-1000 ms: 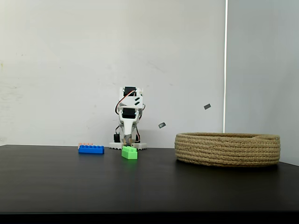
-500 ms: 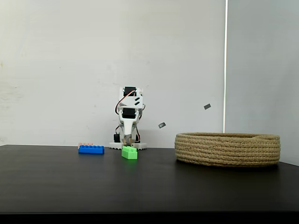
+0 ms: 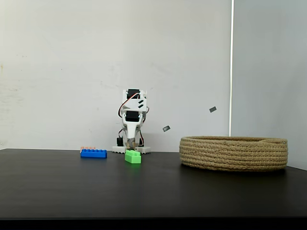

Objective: Place the lego blocks in the tray

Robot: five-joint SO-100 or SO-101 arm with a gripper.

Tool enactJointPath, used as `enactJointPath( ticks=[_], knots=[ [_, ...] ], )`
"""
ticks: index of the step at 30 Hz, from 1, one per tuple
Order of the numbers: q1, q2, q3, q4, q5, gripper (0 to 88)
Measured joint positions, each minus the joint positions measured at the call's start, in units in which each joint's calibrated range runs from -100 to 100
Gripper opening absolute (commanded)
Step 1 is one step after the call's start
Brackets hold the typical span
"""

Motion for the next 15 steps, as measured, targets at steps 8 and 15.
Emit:
enactJointPath(
  ticks=[8,15],
  knots=[
    [2.61,0.00,-2.03,0.00,-0.20,8.1],
    [5.29,4.83,-11.49,0.08,-1.03,18.1]
  ],
)
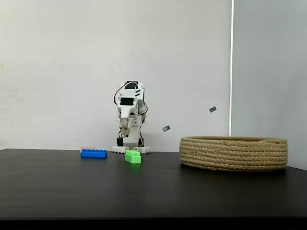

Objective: Place the lego blocks in the tray

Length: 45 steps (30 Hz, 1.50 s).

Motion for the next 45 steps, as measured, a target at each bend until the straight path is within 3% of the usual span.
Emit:
enactJointPath(
  ticks=[3,13,27,40,45],
  knots=[
    [1.47,6.45,-6.19,2.11,0.00,21.7],
    [8.71,29.01,-18.38,8.20,2.15,21.7],
    [20.60,38.68,-17.59,-1.06,7.23,22.6],
    [24.43,44.95,-11.31,-14.54,10.06,23.1],
    [24.59,45.97,-10.78,-15.67,10.50,28.0]
  ],
)
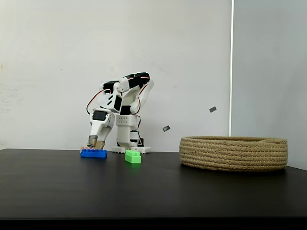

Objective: Place the lego blocks in the tray

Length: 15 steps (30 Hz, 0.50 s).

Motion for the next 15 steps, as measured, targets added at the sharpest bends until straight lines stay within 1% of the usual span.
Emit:
enactJointPath(
  ticks=[9,15],
  knots=[
    [0.00,0.00,0.27,1.30,0.78,26.4],
    [0.65,0.00,2.65,-1.87,1.47,25.0]
  ],
)
